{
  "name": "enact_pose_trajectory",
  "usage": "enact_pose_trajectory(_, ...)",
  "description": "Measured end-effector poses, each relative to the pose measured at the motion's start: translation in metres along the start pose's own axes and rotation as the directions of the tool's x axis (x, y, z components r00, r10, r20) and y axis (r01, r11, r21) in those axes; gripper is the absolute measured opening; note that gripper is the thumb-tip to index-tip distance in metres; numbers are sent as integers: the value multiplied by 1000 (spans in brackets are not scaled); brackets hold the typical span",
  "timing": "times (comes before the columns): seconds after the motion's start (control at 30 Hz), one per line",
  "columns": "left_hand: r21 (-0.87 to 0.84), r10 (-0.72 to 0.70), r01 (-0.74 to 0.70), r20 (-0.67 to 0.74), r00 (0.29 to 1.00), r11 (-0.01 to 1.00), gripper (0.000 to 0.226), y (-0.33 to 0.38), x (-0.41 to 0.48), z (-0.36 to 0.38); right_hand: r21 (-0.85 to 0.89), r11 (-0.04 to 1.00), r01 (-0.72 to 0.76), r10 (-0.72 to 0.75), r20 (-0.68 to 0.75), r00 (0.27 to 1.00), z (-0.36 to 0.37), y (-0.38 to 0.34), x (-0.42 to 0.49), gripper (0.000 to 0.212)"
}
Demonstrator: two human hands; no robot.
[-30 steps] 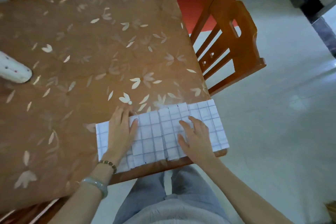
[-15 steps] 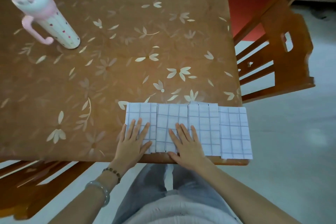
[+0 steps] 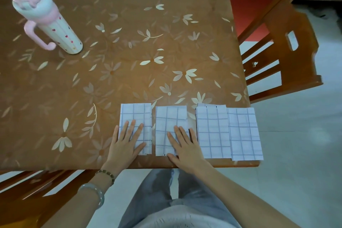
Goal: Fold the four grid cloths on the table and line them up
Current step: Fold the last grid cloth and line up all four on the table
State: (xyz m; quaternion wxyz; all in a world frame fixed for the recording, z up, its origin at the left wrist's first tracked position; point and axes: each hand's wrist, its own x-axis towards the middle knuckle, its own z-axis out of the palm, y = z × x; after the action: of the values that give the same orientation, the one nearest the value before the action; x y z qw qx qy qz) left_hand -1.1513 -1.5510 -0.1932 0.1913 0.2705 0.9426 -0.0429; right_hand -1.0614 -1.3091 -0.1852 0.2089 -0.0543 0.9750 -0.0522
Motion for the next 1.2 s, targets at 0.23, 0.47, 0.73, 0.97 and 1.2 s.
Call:
enact_pose_trajectory(0.23, -26, 35, -38, -89, 995, 999, 74, 0, -2, -11, 83, 996, -31, 44, -157, 987, -7, -2, -3, 67)
enact_pose_trajectory(0.47, -225, 277, -326, -224, 935, 918, 62, 113, 28, -52, 664, 681, -309, 594, -254, 764, -13, 77, -47, 34)
enact_pose_trajectory(0.73, -69, 475, -477, -54, 879, 876, 78, 194, 63, -43, 711, 513, -481, 738, -79, 670, -9, 116, -59, 26)
enact_pose_trajectory(0.97, -297, 251, -244, -15, 968, 923, 74, 197, 62, -44, 776, 401, -487, 763, 11, 646, -11, 121, -54, 26)
enact_pose_trajectory(1.2, -31, 307, -306, 49, 951, 952, 76, 180, 64, -31, 792, 394, -467, 743, 24, 669, -13, 117, -43, 21)
